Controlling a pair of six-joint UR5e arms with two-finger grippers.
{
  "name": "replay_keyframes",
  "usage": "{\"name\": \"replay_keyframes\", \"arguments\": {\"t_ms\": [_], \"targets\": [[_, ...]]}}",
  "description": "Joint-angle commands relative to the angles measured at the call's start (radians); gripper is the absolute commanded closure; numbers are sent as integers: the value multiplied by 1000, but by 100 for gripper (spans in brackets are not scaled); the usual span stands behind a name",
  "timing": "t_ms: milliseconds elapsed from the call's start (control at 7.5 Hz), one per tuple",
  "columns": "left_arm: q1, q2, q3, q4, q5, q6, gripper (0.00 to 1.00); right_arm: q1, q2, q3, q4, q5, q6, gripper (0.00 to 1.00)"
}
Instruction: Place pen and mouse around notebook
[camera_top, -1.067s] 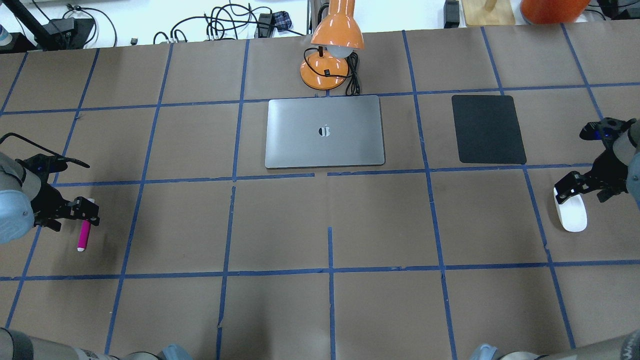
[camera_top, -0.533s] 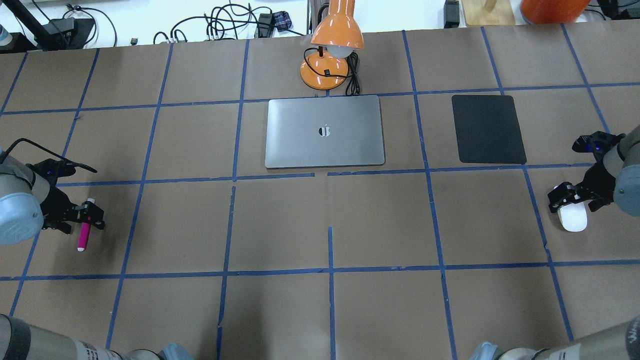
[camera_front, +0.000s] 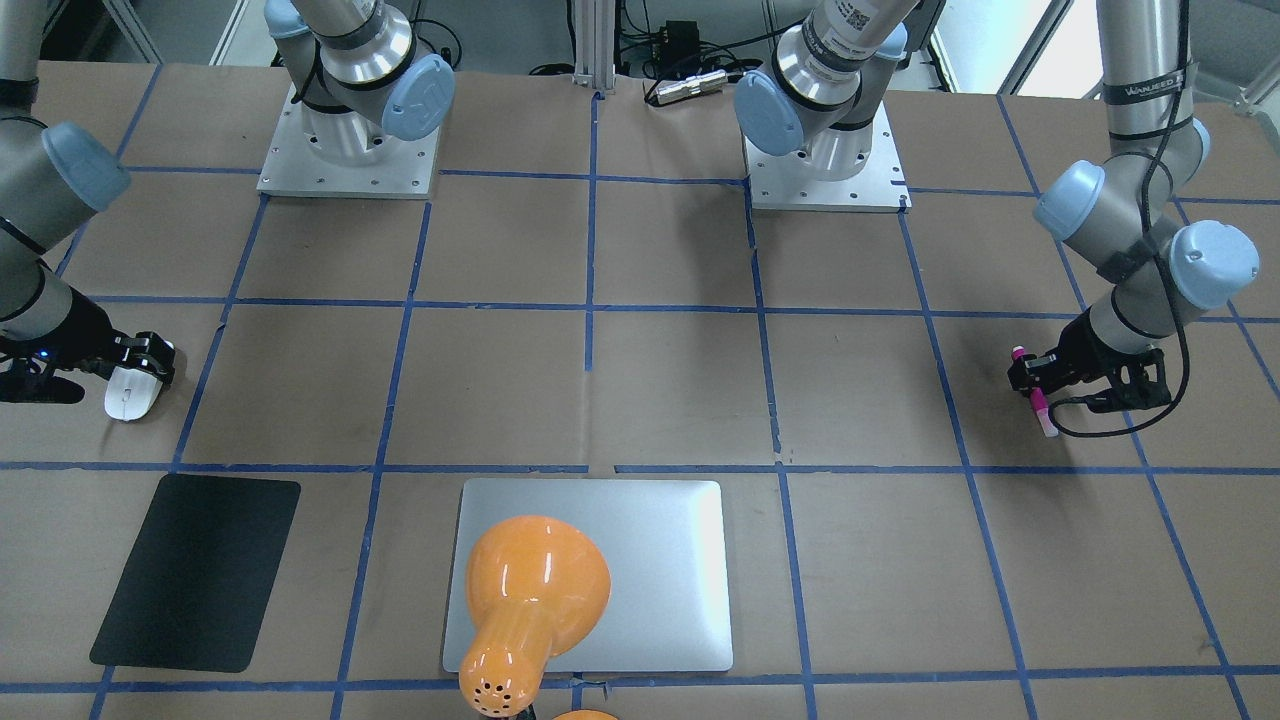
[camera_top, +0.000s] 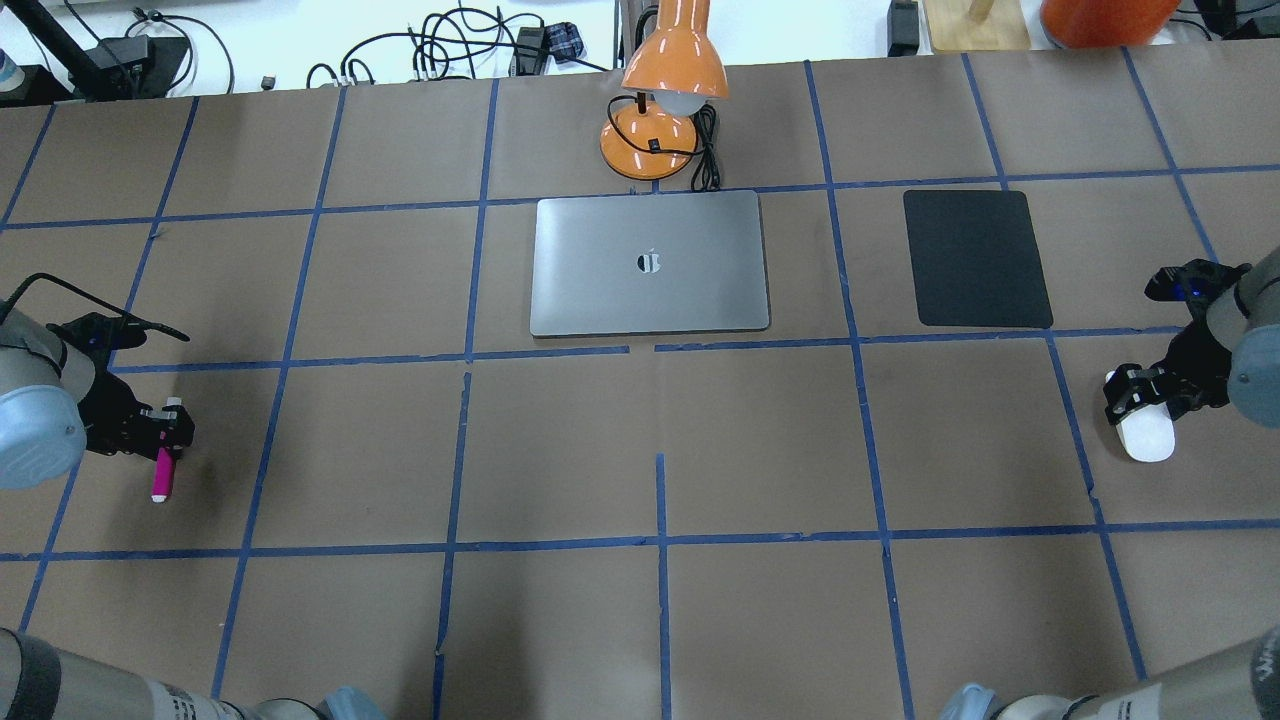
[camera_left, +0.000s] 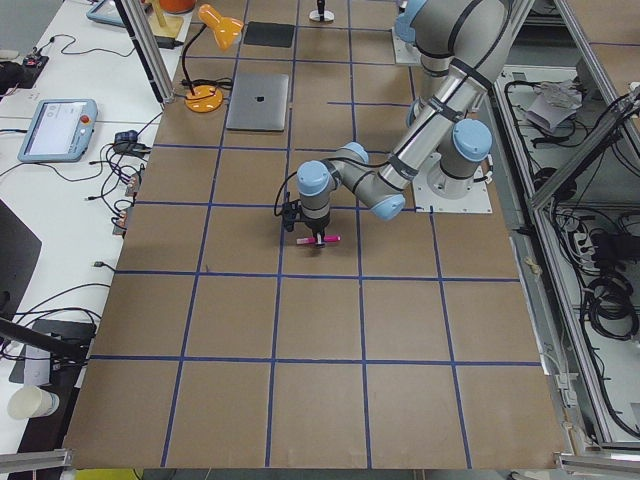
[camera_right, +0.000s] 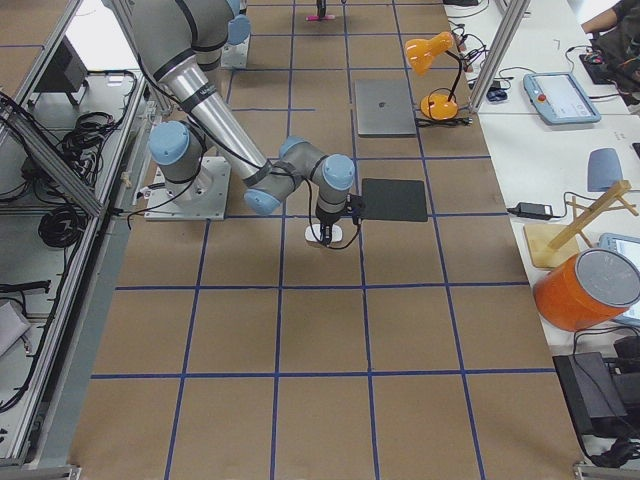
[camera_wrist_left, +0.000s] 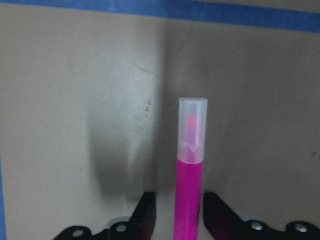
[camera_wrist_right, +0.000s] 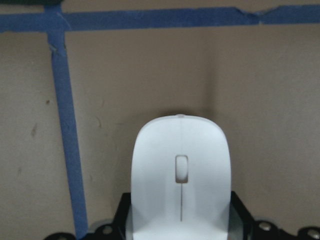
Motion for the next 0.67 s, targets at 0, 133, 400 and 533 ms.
{"name": "replay_keyframes", "arguments": {"t_ms": [0, 133, 400, 533], "targets": [[-6, 22, 0, -1, -1, -28, 100, 52, -37, -50, 12, -1, 37, 92], [-16, 29, 17, -3, -3, -156, 100, 145, -69, -96, 41, -10, 94, 92], [-91, 51, 83, -65, 2, -470, 100, 338, -23, -242, 107, 25, 301, 94], [-146, 62, 97, -99, -1, -619, 100, 437, 61, -324, 107, 24, 370, 93]]}}
